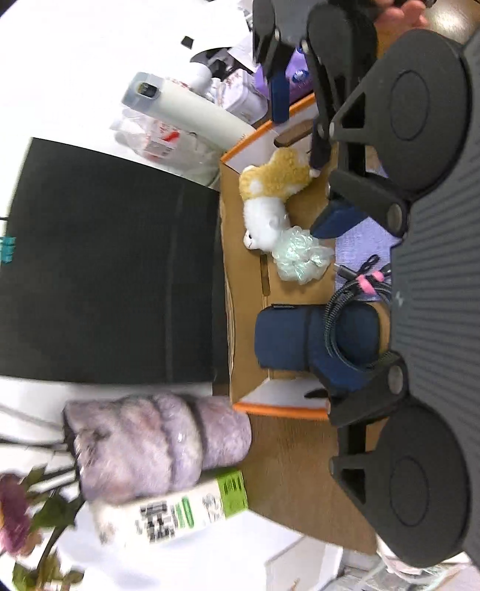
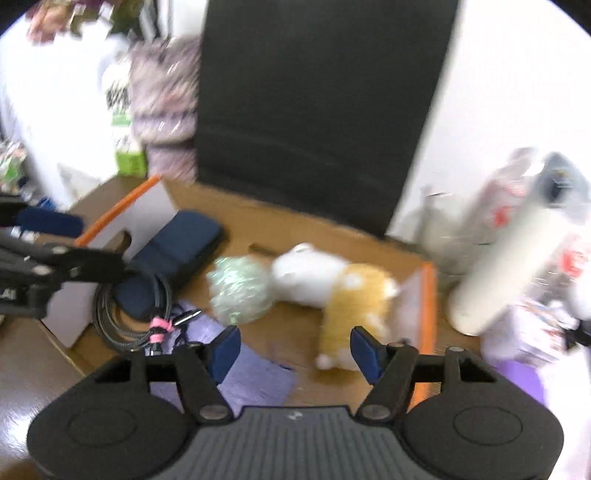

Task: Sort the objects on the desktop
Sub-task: 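Carry the cable and purple pouch into the box and open both tools, then move both open tools back over the table objects, then grasp another white bottle cap with the left tool while the right tool grasps the white cube charger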

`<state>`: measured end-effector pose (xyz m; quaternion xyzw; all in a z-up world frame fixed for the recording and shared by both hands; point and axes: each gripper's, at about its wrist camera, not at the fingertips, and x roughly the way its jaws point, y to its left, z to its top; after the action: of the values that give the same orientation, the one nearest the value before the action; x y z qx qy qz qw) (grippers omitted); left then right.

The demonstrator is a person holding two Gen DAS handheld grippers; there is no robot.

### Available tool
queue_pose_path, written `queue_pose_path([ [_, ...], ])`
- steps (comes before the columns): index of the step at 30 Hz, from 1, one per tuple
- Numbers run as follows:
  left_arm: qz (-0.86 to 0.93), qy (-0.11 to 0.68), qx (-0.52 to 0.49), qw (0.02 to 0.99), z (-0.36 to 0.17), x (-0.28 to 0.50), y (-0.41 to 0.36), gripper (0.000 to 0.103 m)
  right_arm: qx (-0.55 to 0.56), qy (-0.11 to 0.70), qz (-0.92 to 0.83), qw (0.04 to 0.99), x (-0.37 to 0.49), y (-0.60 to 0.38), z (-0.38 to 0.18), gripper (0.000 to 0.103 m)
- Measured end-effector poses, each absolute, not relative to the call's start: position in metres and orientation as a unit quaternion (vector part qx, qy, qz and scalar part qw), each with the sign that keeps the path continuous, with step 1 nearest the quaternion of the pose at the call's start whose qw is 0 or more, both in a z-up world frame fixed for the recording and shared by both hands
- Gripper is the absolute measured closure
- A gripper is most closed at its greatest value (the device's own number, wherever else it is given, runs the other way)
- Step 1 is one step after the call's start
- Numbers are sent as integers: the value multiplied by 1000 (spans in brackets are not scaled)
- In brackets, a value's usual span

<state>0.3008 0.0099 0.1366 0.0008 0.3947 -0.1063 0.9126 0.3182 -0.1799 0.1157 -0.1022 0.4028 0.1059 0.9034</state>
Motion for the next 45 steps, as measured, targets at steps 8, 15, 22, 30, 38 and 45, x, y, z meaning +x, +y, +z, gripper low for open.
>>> queue_pose_path([
  [8, -75, 333, -15, 940, 130, 165, 22, 11, -38, 316, 89, 944, 192, -206, 134, 17],
  [15, -119, 263, 28, 957, 58, 12, 6, 0, -42, 293, 63, 953, 38, -193, 60, 15],
  [22, -159, 272, 32, 948, 29, -58, 5, 0, -46, 294, 42, 954, -57, -192, 13, 15],
  [30, -147, 292, 41, 944, 14, -60, -3, 0, -31, 235, 11, 971, -80, -194, 14, 13],
  [38, -179, 244, 36, 952, 35, -52, -5, 0, -18, 240, 11, 971, -80, -200, 14, 13],
  [45, -203, 319, 27, 925, 37, 39, -48, 29, 26, 250, 36, 967, -64, -219, 24, 15],
])
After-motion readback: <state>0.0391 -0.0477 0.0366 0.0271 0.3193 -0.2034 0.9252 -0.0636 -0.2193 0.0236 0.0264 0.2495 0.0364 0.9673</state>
